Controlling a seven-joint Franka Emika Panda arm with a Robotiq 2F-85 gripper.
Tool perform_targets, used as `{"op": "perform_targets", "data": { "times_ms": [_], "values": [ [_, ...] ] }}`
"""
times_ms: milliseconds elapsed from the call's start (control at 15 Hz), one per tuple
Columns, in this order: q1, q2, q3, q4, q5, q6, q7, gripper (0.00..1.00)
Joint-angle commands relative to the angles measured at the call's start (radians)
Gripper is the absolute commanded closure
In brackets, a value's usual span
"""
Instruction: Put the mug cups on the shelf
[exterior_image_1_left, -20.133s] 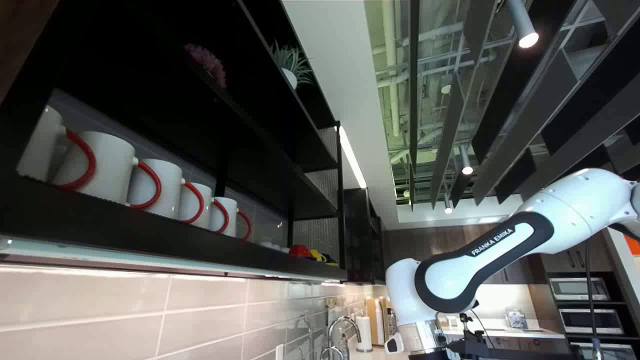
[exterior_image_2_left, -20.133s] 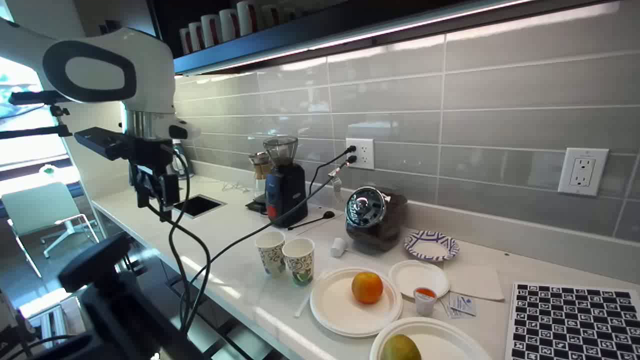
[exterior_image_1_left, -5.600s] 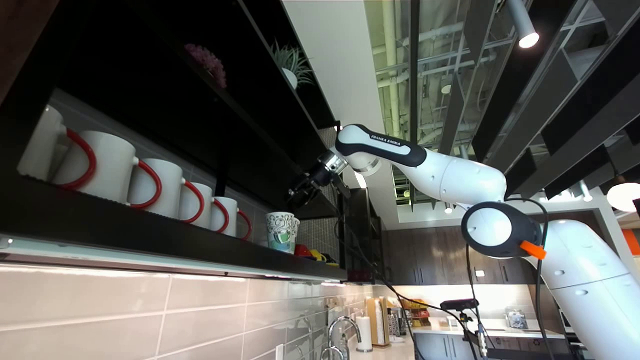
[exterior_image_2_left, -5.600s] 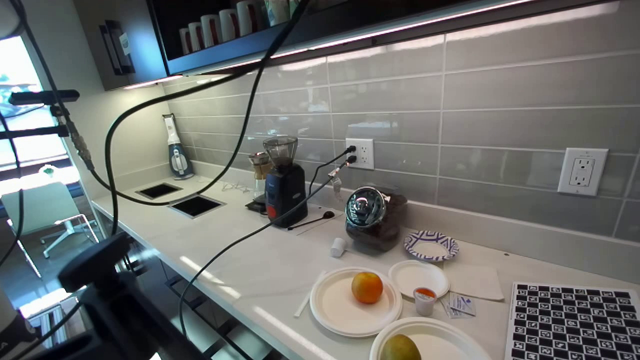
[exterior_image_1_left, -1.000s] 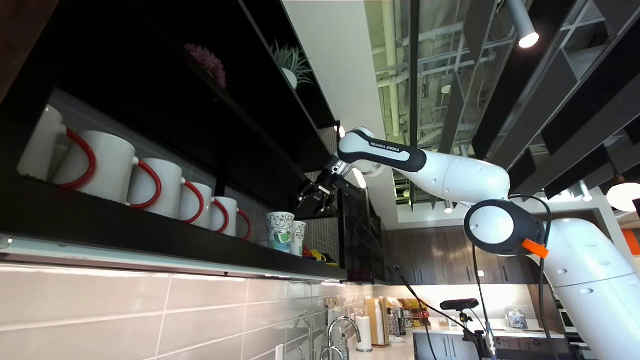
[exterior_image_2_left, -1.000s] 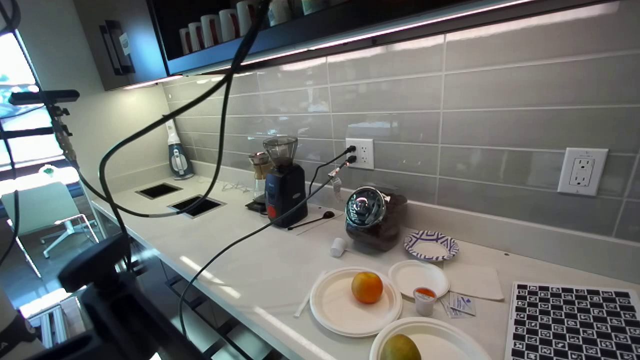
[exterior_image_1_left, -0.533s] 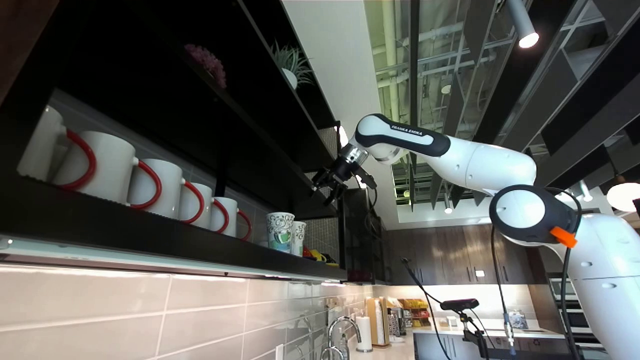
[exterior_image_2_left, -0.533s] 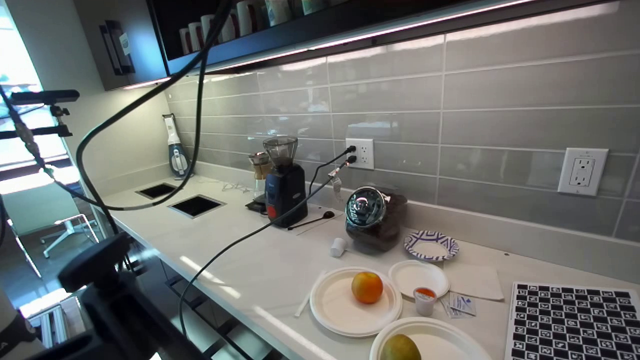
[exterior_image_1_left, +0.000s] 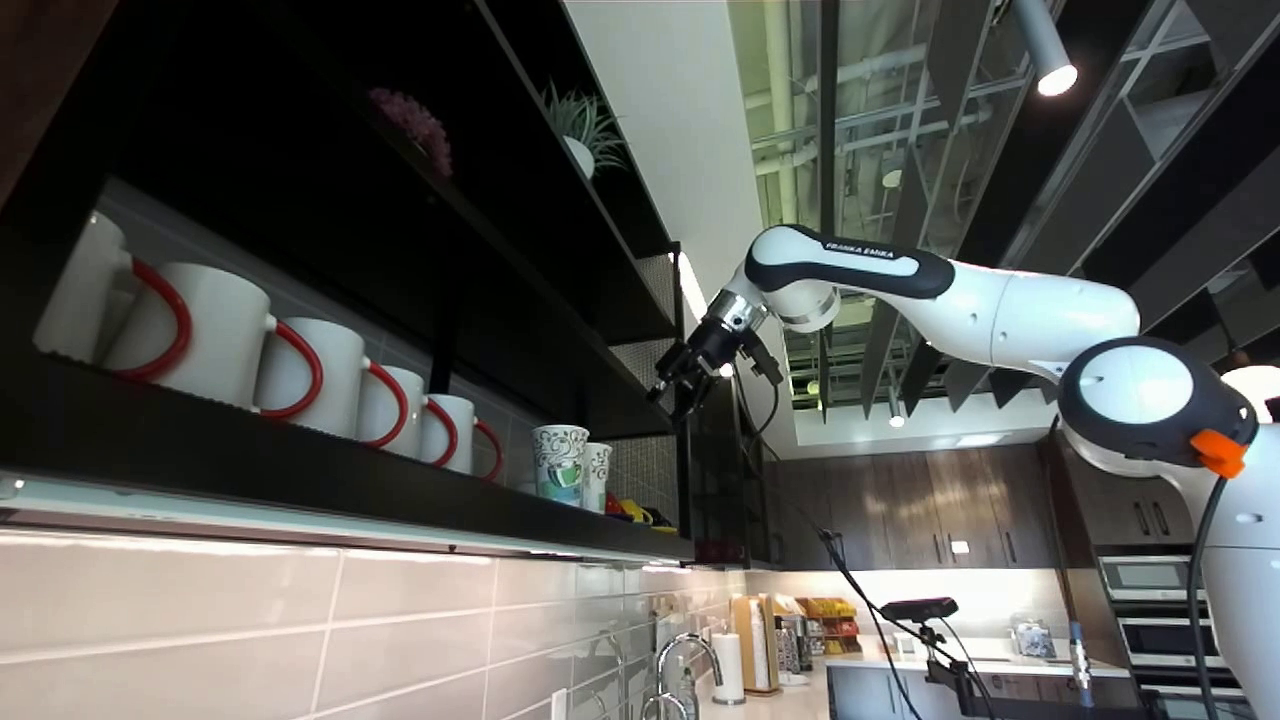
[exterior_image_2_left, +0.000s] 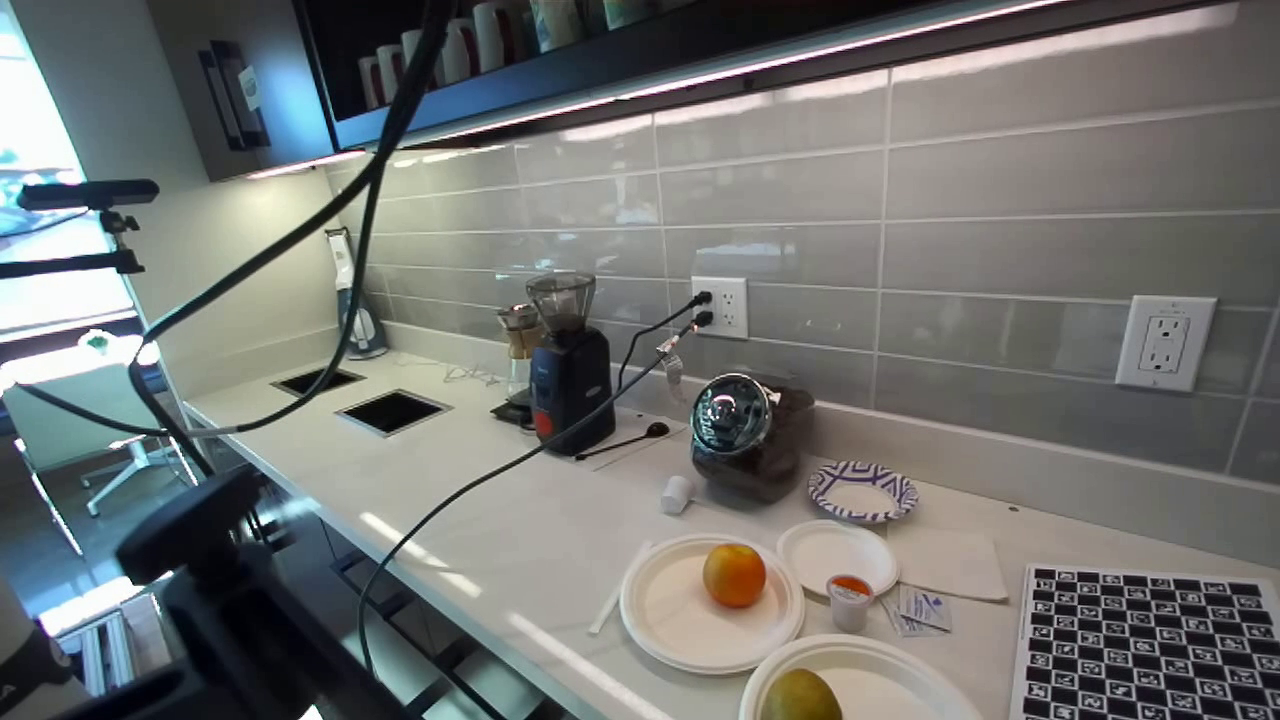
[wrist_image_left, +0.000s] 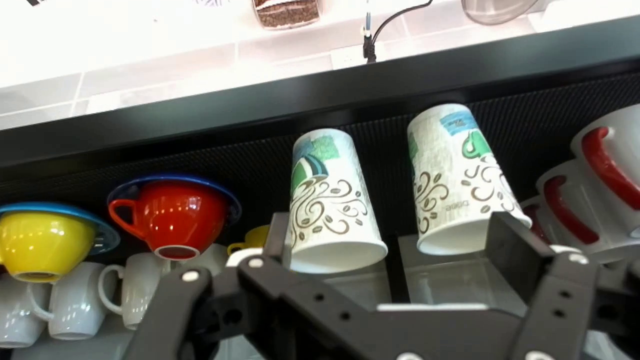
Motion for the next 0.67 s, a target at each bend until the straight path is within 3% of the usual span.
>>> {"op": "perform_targets", "data": {
  "times_ms": [0, 600],
  "values": [
    [0.009, -0.143, 0.018, -0.231, 0.005, 0.089, -0.053, 0.0],
    [-0.014, -0.289, 0.044, -0.477, -0.01, 0.201, -0.139, 0.0]
  ]
}}
